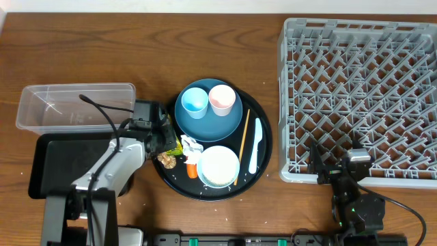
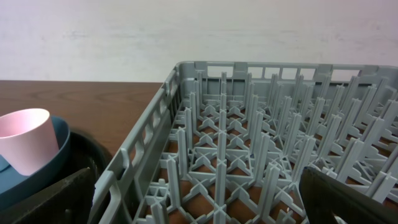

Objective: Sort waste into correct bins and load items into the dishwasher rack
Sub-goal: 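Grasp the foil snack wrapper with the left gripper and lift, then carry the wrapper left and drop it into the clear bin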

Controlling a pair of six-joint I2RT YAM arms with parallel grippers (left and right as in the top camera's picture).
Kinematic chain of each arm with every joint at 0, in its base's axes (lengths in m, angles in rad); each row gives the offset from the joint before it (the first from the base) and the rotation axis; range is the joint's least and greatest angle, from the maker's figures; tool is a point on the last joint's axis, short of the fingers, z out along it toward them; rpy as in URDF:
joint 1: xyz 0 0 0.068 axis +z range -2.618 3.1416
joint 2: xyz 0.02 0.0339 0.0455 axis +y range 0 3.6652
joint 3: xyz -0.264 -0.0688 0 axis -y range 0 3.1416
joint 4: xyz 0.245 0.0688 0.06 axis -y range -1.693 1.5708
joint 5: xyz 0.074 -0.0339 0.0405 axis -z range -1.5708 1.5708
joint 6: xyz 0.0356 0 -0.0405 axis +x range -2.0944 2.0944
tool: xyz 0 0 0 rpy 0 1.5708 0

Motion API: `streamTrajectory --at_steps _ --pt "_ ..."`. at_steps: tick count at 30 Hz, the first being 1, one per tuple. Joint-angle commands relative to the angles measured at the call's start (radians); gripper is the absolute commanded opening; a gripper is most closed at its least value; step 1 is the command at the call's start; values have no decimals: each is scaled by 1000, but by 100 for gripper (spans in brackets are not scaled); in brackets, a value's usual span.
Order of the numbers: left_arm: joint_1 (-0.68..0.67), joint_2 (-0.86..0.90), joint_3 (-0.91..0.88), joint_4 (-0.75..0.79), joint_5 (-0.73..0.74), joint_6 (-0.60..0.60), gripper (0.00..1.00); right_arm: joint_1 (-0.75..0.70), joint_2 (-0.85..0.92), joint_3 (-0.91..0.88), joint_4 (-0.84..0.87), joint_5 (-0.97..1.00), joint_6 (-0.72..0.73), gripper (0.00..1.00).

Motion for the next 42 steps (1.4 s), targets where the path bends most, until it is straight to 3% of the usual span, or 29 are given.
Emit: streamTrajectory --at_steps 1,9,12,18,24,29,33,42 --pt "-2 -71 32 -14 -2 -2 6 1 -6 -2 -3 -3 -8 99" --pt "1 -331 38 -16 -6 -21 6 1 -6 -2 -3 -3 -8 99" --pt "24 -425 38 -15 -47 -85 6 1 -6 -2 -3 -3 -8 99" --pt "188 -522 38 -1 -100 -186 6 1 -6 -2 -3 -3 -8 99" --pt "451 -478 38 76 -64 -278 6 1 -6 -2 -3 -3 -7 99" --pt "624 -367 38 211 68 -369 6 1 -6 -2 -3 -3 -8 99" --pt "699 -243 38 303 102 -435 6 1 -6 -2 -3 -3 -8 99" --pt "738 -87 38 471 178 -435 8 1 -6 -2 -3 -3 -7 99"
